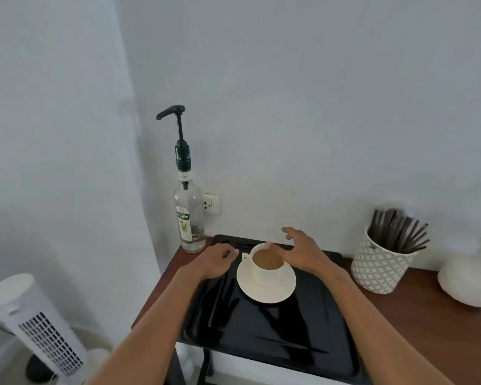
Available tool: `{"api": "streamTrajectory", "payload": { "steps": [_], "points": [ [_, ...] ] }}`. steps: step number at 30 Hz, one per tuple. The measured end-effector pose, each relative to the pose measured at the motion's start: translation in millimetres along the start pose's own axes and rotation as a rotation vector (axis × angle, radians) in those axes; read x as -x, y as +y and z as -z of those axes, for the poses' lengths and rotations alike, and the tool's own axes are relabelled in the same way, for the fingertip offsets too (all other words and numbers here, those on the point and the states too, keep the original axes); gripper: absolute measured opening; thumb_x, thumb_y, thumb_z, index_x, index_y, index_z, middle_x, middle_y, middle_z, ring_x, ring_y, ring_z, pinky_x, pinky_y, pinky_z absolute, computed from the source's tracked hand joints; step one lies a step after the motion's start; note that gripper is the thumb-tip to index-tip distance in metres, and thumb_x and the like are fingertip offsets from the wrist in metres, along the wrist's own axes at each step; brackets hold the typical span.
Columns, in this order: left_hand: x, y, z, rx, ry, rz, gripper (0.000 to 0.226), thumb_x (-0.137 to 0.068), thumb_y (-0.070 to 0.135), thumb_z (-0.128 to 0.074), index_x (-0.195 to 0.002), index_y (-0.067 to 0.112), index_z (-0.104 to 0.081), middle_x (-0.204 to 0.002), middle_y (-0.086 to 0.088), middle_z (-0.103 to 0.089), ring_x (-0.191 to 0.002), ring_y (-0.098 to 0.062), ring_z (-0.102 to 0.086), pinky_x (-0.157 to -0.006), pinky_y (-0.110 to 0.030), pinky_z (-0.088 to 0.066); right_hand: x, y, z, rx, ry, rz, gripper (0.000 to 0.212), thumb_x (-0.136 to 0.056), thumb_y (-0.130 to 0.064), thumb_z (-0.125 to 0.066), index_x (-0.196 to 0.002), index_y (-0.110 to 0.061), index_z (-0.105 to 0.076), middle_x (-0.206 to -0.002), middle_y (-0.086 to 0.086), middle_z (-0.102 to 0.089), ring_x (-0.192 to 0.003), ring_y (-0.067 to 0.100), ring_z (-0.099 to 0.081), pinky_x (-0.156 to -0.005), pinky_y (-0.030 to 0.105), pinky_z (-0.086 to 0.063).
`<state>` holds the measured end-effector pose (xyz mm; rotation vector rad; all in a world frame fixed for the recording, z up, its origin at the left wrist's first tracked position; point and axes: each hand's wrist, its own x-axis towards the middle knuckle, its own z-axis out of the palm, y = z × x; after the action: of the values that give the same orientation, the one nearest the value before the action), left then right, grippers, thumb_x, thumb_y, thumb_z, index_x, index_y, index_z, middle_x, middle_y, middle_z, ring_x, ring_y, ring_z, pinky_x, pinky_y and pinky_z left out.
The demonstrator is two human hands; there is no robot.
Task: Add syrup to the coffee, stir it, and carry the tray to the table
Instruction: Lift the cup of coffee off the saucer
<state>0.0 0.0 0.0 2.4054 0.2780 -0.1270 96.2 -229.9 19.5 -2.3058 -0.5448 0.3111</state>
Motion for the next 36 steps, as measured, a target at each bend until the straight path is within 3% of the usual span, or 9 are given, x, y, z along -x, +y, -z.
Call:
{"api": "streamTrajectory", "payload": {
  "steps": [3, 6, 9, 12, 16, 21, 27, 31, 36],
  "points": [
    [-3.0, -4.2, -17.3, 0.124, 0.075, -0.04, 0.033, -0.104, 0.04, -0.042, -0.093, 0.019, -0.064, -0.081, -0.005, -0.062, -0.075, -0.016, -0.055, -0.069, -0.027, -0.041, 3.6, 7.0, -10.6, -0.022, -0.055, -0.006, 0.115, -0.064, -0.075, -0.077, -0.158, -0.025, -0.033, -0.156, 0.001, -0.043, -0.143, 0.021, -0.043, -0.104, 0.032, -0.037],
    [-9.6, -6.0, -31.7, 0.226, 0.131, -0.02, 0.035, -0.103, 0.039, -0.044, -0.08, 0.019, -0.06, -0.07, 0.001, -0.058, -0.06, -0.011, -0.05, -0.064, -0.028, -0.042, 7.9, 12.1, -23.7, -0.028, -0.061, -0.02, 0.126, -0.05, -0.074, -0.082, -0.156, -0.027, -0.035, -0.15, -0.004, -0.045, -0.138, 0.017, -0.046, -0.102, 0.03, -0.039],
    [-16.3, -7.2, -39.6, 0.294, 0.101, 0.01, 0.038, -0.103, 0.044, -0.041, -0.087, 0.017, -0.062, -0.074, -0.001, -0.068, -0.048, -0.006, -0.05, -0.05, -0.018, -0.042, 7.3, 17.3, -32.5, -0.058, -0.04, 0.002, 0.099, -0.045, -0.065, -0.089, -0.133, -0.036, -0.055, -0.132, -0.012, -0.058, -0.121, 0.011, -0.058, -0.095, 0.03, -0.049],
    [-21.3, -4.5, -45.7, 0.391, 0.072, 0.038, 0.045, -0.103, 0.049, -0.036, -0.088, 0.016, -0.062, -0.071, -0.002, -0.069, -0.043, -0.008, -0.048, -0.039, -0.017, -0.035, 8.9, 21.3, -38.5, -0.116, -0.004, 0.025, 0.084, -0.044, -0.057, -0.092, -0.12, -0.039, -0.059, -0.119, -0.017, -0.065, -0.109, 0.003, -0.062, -0.086, 0.025, -0.049],
    [-28.9, -0.2, -48.5, 0.401, 0.096, 0.03, 0.059, -0.102, 0.055, -0.032, -0.088, 0.008, -0.064, -0.058, 0.006, -0.059, -0.042, -0.006, -0.048, -0.036, -0.02, -0.036, 9.7, 23.5, -40.3, -0.153, 0.039, 0.034, 0.084, -0.045, -0.056, -0.093, -0.12, -0.04, -0.059, -0.115, -0.02, -0.067, -0.105, -0.003, -0.062, -0.083, 0.022, -0.048],
    [-33.3, 4.0, -54.2, 0.432, 0.208, -0.055, 0.057, -0.105, 0.044, -0.039, -0.079, -0.001, -0.061, -0.058, -0.002, -0.056, -0.034, -0.002, -0.043, -0.04, -0.024, -0.038, 10.9, 23.8, -42.2, -0.15, 0.085, 0.048, 0.08, -0.046, -0.057, -0.094, -0.117, -0.042, -0.061, -0.114, -0.021, -0.069, -0.105, -0.002, -0.063, -0.088, 0.025, -0.052],
    [-40.0, 5.6, -66.2, 0.584, 0.301, 0.004, 0.055, -0.105, 0.038, -0.042, -0.077, -0.006, -0.062, -0.061, -0.007, -0.058, -0.05, -0.017, -0.047, -0.045, -0.029, -0.037, 11.5, 20.4, -43.8, -0.153, 0.115, 0.07, 0.074, -0.047, -0.058, -0.094, -0.113, -0.047, -0.062, -0.111, -0.025, -0.069, -0.103, -0.007, -0.063, -0.085, 0.021, -0.051],
    [-43.8, 10.3, -69.3, 0.639, 0.36, 0.044, 0.053, -0.105, 0.033, -0.042, -0.06, 0.009, -0.052, -0.048, 0.007, -0.051, -0.044, -0.006, -0.042, -0.045, -0.02, -0.032, 11.7, 11.2, -39.5, -0.165, 0.125, 0.099, 0.067, -0.048, -0.058, -0.093, -0.107, -0.051, -0.062, -0.109, -0.033, -0.067, -0.101, -0.01, -0.063, -0.079, 0.014, -0.046],
    [-37.2, 23.4, -63.8, 0.725, 0.422, 0.037, 0.051, -0.106, 0.029, -0.04, -0.057, 0.015, -0.037, -0.045, 0.009, -0.037, -0.043, -0.007, -0.031, -0.048, -0.027, -0.028, 12.5, 2.0, -33.1, -0.177, 0.114, 0.107, 0.067, -0.049, -0.059, -0.093, -0.107, -0.047, -0.062, -0.108, -0.035, -0.066, -0.099, -0.011, -0.062, -0.077, 0.014, -0.047]
  ]
}}
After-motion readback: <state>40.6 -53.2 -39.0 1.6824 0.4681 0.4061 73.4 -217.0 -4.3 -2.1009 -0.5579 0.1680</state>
